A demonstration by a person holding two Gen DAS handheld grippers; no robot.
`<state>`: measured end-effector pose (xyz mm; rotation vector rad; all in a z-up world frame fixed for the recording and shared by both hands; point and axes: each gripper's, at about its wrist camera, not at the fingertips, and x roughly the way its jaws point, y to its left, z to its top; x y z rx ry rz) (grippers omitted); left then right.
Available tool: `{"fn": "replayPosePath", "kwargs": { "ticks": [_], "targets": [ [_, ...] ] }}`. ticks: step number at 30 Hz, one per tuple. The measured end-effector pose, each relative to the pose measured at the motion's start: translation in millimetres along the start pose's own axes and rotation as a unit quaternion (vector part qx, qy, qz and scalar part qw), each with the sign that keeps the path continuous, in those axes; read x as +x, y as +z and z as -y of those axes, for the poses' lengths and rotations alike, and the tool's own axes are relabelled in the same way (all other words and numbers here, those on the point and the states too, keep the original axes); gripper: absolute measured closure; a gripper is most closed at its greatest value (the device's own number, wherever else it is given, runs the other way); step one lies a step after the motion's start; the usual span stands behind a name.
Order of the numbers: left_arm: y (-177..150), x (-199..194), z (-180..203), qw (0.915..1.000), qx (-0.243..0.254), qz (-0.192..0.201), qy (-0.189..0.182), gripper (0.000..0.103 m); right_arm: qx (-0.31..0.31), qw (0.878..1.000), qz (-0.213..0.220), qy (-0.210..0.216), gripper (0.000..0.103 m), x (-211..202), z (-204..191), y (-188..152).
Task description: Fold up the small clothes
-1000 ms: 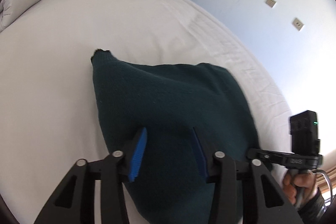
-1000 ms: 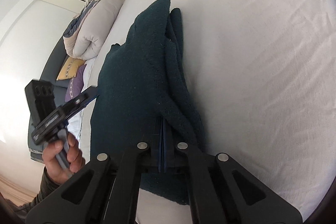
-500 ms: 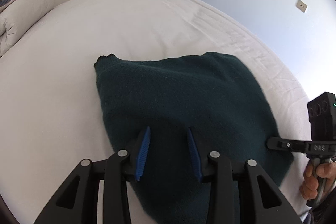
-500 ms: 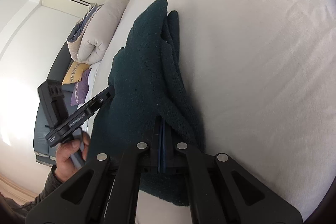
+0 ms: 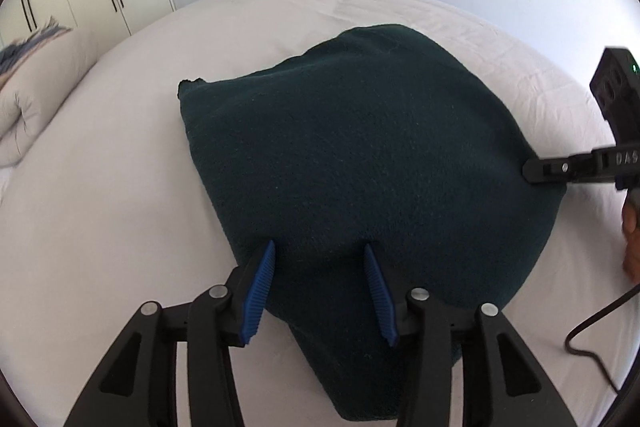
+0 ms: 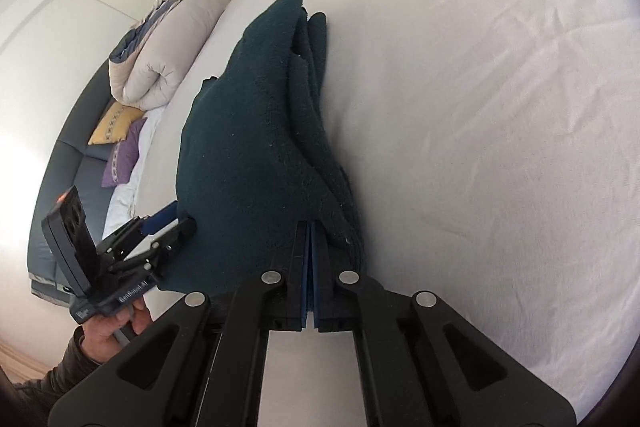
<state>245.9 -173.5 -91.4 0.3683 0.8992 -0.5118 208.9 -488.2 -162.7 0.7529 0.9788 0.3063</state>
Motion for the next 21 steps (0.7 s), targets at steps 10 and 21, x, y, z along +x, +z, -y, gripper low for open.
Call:
{"fn": "replayPosePath", "kwargs": {
  "ticks": [10,21],
  "targets": [
    [9,-59,-58,0.9860,-0.110,0.105,-0.068,0.000,-0.033,0.999,0.015,-0.003,0.073,-42,-31,17],
    [12,47,-107,0.9286,-0.294,-0.040,-0.222,0.017,0.035,0.999,-0.017,0.022,0.025,24,-21,78]
  ]
}}
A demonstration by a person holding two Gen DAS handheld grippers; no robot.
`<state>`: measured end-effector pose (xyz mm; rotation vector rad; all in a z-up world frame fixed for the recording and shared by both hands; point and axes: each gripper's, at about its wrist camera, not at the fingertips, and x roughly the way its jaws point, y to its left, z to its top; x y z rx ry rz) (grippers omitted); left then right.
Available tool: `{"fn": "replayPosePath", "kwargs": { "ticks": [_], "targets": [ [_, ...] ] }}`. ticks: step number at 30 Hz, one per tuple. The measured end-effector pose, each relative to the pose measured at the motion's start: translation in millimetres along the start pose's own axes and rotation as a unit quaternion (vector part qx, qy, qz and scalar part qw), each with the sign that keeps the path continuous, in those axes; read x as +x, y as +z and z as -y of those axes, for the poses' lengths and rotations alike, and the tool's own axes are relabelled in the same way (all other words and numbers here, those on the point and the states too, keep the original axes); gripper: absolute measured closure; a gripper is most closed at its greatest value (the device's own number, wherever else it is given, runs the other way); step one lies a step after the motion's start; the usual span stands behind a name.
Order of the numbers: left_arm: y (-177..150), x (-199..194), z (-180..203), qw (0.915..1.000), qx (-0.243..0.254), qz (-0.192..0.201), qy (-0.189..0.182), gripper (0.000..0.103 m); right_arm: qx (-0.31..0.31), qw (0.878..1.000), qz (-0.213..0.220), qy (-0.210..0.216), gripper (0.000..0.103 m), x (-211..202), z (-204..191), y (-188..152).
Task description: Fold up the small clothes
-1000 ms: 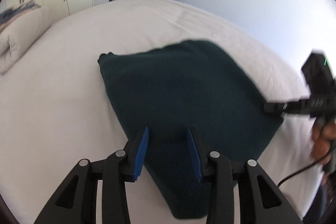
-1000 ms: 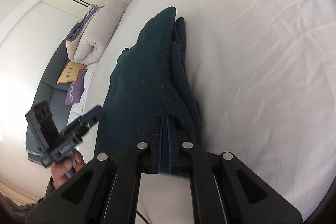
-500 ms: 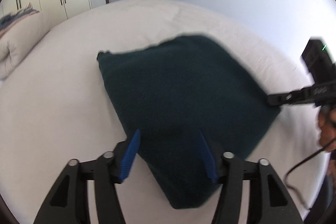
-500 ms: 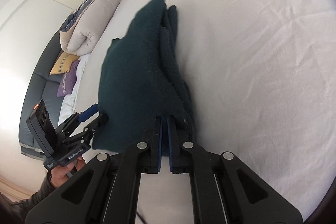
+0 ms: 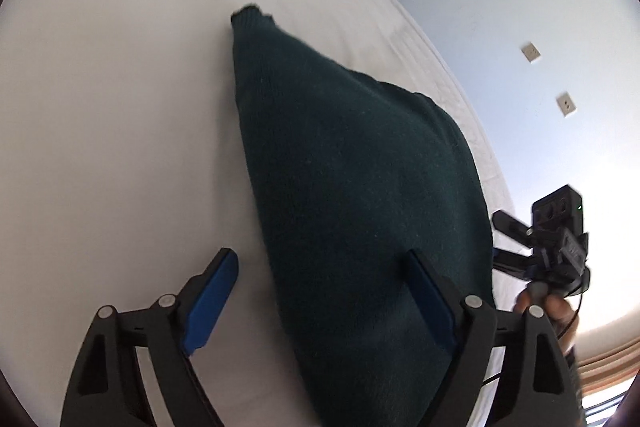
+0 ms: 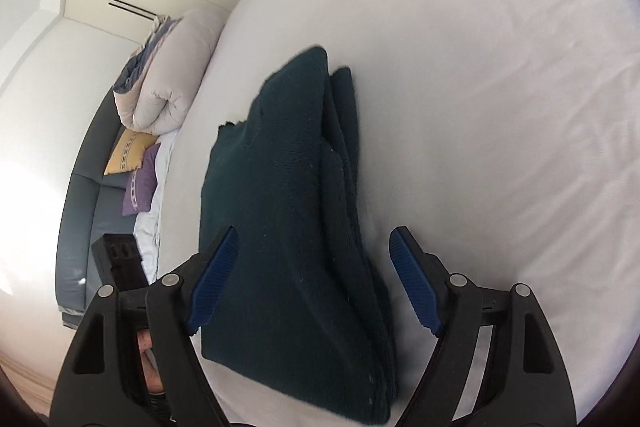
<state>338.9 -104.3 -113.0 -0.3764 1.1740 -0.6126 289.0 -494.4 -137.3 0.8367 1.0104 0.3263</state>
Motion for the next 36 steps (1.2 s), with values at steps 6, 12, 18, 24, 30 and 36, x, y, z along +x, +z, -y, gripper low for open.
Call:
{"fn": "replayPosePath", "kwargs": {
  "ticks": [6,12,18,24,30,36],
  "targets": [
    [13,18,13,0.9997,-0.001,-0.023,0.003,0.044,-0.029,0.999,-0.016,-0.041,0.050,26,-11,11],
    [16,18,33,0.9980,0.024,-0.024,0.052,0.057,-0.064,0.992,-0.021,-0.111,0.078,39,-37,9],
    [3,-22,56,0.9950,0.059,0.000,0.081,0.065,-0.143,0.975,0.014,-0.169,0.083,20,-96,-25],
    [-42,-100,57,0.9918,0.078,0.032,0.097,0.065,-0.192,0.971,0.027,-0.142,0.084,-15,-159,-96],
    [-117,-167,39,0.9873,0.085,0.050,0.125,0.065,-0.230,0.966,0.020,-0.118,0.084,-20,-210,-188],
    [-191,-198,-5,0.9891,0.059,0.044,0.128,0.065,-0.213,0.973,-0.006,-0.086,0.084,-2,-222,-274]
  ]
}}
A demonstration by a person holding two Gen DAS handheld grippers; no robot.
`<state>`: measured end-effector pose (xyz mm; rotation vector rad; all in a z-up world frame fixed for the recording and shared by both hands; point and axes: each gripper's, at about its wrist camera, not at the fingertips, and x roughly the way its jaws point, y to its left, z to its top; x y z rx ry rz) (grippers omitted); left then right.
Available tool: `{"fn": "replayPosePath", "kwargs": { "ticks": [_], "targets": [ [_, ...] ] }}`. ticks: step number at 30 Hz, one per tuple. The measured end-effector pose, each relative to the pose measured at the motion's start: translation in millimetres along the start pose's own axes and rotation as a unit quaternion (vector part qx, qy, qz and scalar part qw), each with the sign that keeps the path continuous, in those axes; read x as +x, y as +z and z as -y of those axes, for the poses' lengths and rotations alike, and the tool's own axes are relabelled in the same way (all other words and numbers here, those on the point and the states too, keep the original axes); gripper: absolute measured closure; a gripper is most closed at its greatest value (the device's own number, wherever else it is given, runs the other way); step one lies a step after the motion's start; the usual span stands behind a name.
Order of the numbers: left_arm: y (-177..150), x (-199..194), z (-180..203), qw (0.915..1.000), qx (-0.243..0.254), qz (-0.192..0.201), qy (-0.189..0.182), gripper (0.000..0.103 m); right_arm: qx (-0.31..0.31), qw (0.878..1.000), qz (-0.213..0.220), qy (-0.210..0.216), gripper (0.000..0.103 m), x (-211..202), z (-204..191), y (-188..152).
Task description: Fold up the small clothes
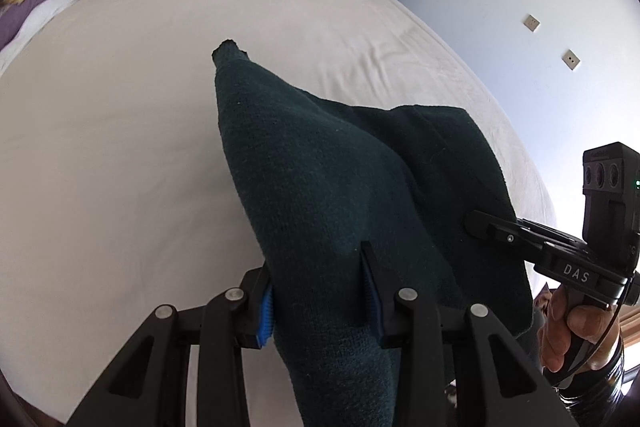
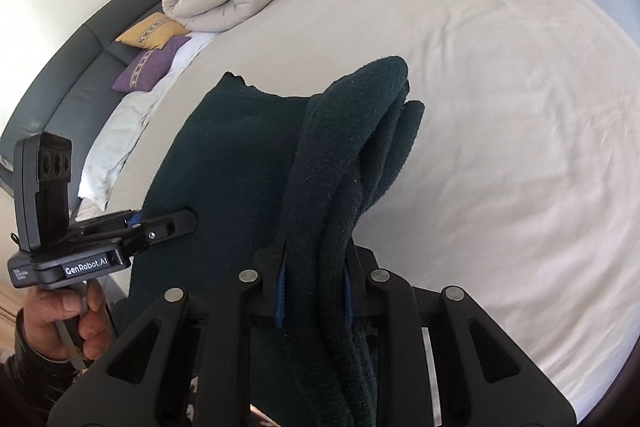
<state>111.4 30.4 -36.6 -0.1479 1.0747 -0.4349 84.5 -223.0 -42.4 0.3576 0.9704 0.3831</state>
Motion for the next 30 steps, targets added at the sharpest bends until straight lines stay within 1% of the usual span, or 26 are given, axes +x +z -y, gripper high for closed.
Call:
{"fn": "replayPosePath", "kwargs": {
  "ticks": [3,5,6,7,9,11,12,14,17,19,20,21,23,24,25,26,27,28,29,30],
  "targets": [
    [-23,9,-22,0.9995,-0.021,-0.021,-0.007,0.065,0.019,1.000,-0.023,0.009,0.084,20,-3,-31],
    [-36,25,-41,0.9986,-0.041,-0.033,-0.011,0.063,0.026,0.999,-0.032,-0.001,0.083,36,2,-43],
    [-41,27,-47,0.9983,-0.046,-0.033,-0.016,0.062,0.035,0.999,-0.032,-0.008,0.083,42,7,-49],
    [-43,30,-50,0.9980,-0.051,-0.026,-0.025,0.060,0.054,0.998,-0.031,-0.001,0.083,46,16,-54],
    [-44,29,-47,0.9986,-0.042,-0.019,-0.024,0.059,0.083,0.996,-0.026,0.026,0.082,48,31,-60],
    [-45,31,-38,0.9996,-0.020,-0.015,-0.010,0.055,0.099,0.994,-0.028,0.036,0.082,53,43,-65],
    [-46,32,-38,0.9997,-0.018,-0.015,-0.008,0.053,0.109,0.992,-0.030,0.046,0.080,56,48,-66],
    [-46,37,-43,0.9993,-0.032,-0.014,-0.012,0.043,0.127,0.989,-0.028,0.067,0.078,60,58,-64],
    [-50,36,-51,0.9986,-0.050,-0.006,-0.015,0.034,0.143,0.985,-0.025,0.090,0.074,61,68,-69],
    [-53,30,-54,0.9982,-0.058,0.000,-0.015,0.033,0.160,0.982,-0.024,0.094,0.070,53,72,-71],
    [-53,26,-54,0.9980,-0.062,0.002,-0.014,0.033,0.167,0.982,-0.020,0.090,0.064,56,75,-72],
    [-54,22,-53,0.9979,-0.064,0.006,-0.010,0.033,0.170,0.982,-0.014,0.084,0.060,50,82,-69],
    [-56,7,-50,0.9978,-0.059,0.030,0.009,0.034,0.172,0.983,0.001,0.065,0.056,35,85,-69],
    [-56,-2,-46,0.9974,-0.051,0.047,0.020,0.034,0.171,0.984,0.014,0.054,0.056,23,83,-68],
    [-56,-12,-42,0.9964,-0.044,0.066,0.030,0.033,0.168,0.984,0.023,0.052,0.056,13,81,-66],
    [-56,-21,-39,0.9951,-0.041,0.083,0.036,0.031,0.163,0.984,0.035,0.057,0.055,3,76,-64],
    [-56,-27,-36,0.9938,-0.038,0.097,0.039,0.029,0.153,0.984,0.050,0.075,0.055,-7,68,-60],
    [-55,-34,-30,0.9921,-0.033,0.114,0.042,0.026,0.146,0.984,0.056,0.084,0.055,-13,63,-59],
    [-55,-38,-25,0.9912,-0.026,0.123,0.043,0.025,0.133,0.984,0.060,0.103,0.055,-17,52,-56],
    [-55,-41,-19,0.9904,-0.016,0.131,0.043,0.025,0.127,0.984,0.059,0.112,0.055,-19,46,-57]
  ]
}}
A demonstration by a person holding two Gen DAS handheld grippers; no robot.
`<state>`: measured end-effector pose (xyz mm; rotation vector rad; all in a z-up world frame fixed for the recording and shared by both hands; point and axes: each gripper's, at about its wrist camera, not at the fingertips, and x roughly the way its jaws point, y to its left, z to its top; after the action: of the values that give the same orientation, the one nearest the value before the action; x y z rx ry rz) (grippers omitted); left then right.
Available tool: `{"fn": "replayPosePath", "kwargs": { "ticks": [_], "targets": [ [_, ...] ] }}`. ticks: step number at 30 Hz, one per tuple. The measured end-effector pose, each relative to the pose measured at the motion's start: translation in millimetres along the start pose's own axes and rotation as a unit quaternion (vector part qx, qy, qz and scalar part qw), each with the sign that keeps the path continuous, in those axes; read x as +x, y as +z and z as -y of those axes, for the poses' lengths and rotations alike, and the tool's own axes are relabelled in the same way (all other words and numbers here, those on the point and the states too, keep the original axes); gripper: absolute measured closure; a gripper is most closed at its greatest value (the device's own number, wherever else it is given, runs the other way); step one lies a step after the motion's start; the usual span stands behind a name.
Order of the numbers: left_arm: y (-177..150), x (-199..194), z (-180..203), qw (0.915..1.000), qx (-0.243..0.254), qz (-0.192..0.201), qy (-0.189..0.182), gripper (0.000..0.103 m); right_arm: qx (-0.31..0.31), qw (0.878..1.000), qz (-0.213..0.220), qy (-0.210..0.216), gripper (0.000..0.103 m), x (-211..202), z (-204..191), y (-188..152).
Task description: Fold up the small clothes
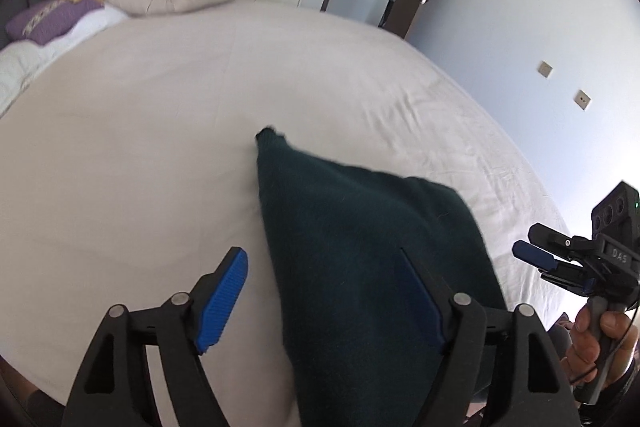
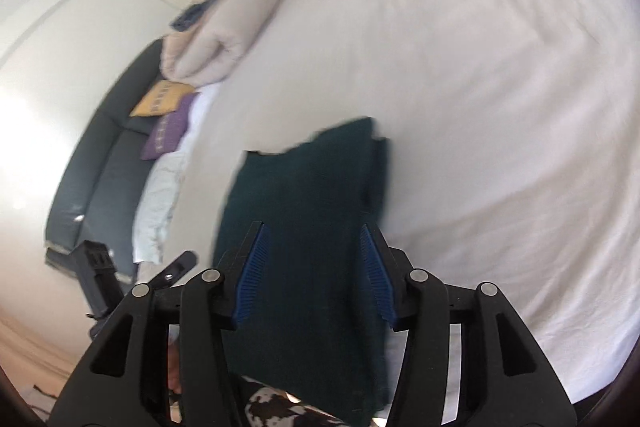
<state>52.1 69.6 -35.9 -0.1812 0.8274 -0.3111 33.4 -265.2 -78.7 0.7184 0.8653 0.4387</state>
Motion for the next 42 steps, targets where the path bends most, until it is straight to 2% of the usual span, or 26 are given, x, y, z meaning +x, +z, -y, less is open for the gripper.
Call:
{"fn": "replayPosePath", "kwargs": {
  "ticks": [2,3,5,8,10,12,15,23,26,28,32,33,34,35,37,39,40,41,42],
  "targets": [
    [-2,2,13,0.9997,0.025,-0.002,-0.002,0.017,-0.011,0.999,-0.014,0.035,0.055,7,-15,-5],
    [-4,9,18,0.9993,0.035,-0.013,0.000,0.017,-0.016,0.998,-0.026,0.047,0.055,15,-19,-9],
    [-12,28,22,0.9979,0.042,-0.050,0.006,0.017,-0.008,0.998,-0.046,0.037,0.055,34,-17,-9],
    [-27,51,12,0.9948,0.029,-0.095,0.022,0.018,0.035,0.997,-0.070,0.018,0.057,54,11,-18],
    [-34,59,3,0.9938,-0.002,-0.111,0.000,0.018,0.051,0.996,-0.063,0.034,0.060,54,28,-26],
    [-35,58,1,0.9942,-0.003,-0.108,0.000,0.018,0.068,0.994,-0.054,0.063,0.063,54,41,-27],
    [-34,54,8,0.9947,0.018,-0.100,0.014,0.018,0.075,0.993,-0.050,0.076,0.064,58,48,-27],
    [-33,53,12,0.9951,0.024,-0.093,0.024,0.018,0.059,0.995,-0.035,0.072,0.064,34,65,-35],
    [-32,45,15,0.9956,0.034,-0.079,0.037,0.019,0.052,0.998,-0.021,0.032,0.059,16,65,-32],
    [-29,36,18,0.9968,0.039,-0.057,0.040,0.019,0.043,0.999,-0.004,0.021,0.059,2,61,-31],
    [-16,2,27,0.9960,0.060,0.022,0.063,0.019,-0.017,0.998,0.055,-0.032,0.058,-31,32,-26],
    [-13,-14,32,0.9927,0.071,0.058,0.079,0.018,-0.031,0.996,0.073,-0.046,0.055,-39,24,-24],
    [-11,-27,38,0.9889,0.080,0.088,0.089,0.012,-0.051,0.991,0.101,-0.068,0.053,-51,10,-22],
    [-9,-42,44,0.9837,0.089,0.121,0.100,0.002,-0.070,0.986,0.128,-0.086,0.048,-61,-3,-20],
    [-7,-81,58,0.9642,0.109,0.206,0.126,0.000,-0.111,0.969,0.186,-0.116,0.038,-84,-29,-19],
    [-7,-115,74,0.9405,0.130,0.273,0.155,0.000,-0.147,0.950,0.244,-0.131,0.021,-105,-55,-23],
    [-7,-125,80,0.9314,0.141,0.292,0.166,0.000,-0.163,0.939,0.274,-0.131,0.018,-115,-67,-27],
    [-8,-136,87,0.9215,0.150,0.310,0.180,0.000,-0.179,0.925,0.308,-0.132,0.009,-127,-78,-32],
    [-11,-147,93,0.9119,0.151,0.325,0.199,0.000,-0.198,0.905,0.352,-0.133,0.000,-141,-92,-39]
  ]
}}
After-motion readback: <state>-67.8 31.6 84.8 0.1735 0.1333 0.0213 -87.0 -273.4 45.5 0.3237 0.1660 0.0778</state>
